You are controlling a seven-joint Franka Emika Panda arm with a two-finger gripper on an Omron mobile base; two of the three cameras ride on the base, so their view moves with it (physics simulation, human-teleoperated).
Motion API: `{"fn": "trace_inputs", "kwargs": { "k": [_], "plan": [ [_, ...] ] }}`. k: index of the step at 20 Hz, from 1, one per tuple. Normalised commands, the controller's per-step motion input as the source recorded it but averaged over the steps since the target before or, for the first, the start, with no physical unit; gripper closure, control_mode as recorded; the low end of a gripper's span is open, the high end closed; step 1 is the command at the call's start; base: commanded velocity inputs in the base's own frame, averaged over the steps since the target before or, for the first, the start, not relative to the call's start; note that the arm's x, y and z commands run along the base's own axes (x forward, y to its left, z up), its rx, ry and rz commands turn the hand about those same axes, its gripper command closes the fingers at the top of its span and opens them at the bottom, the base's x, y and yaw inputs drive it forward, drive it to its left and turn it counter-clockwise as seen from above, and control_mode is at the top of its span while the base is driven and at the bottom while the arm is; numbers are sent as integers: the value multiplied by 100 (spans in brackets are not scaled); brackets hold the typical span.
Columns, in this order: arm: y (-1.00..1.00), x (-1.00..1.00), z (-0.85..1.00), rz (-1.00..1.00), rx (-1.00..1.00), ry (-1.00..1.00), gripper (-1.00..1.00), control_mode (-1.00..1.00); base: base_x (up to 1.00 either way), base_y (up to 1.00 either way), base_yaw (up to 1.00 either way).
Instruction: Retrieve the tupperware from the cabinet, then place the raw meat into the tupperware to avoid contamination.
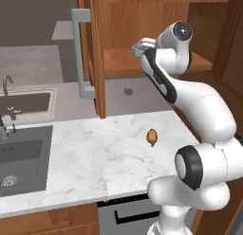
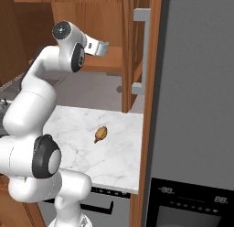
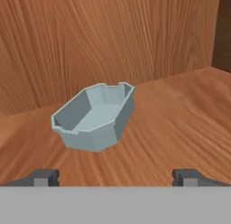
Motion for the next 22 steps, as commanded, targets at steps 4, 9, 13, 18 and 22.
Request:
{"fn": "trace_inputs", "kwargs": {
  "k": [4,9,13,18,22],
  "plan": [
    [0,31,0,3,0,0,-100,-100,0,0,0],
    [-2,32,0,2,-1,0,-100,-100,0,0,0],
    [-3,29,-1,2,-2,-2,-100,-100,0,0,0],
    [-4,22,-4,0,-4,-2,-100,-100,0,0,0],
    [-3,20,-5,0,-5,0,-100,-100,0,0,0]
  ]
}}
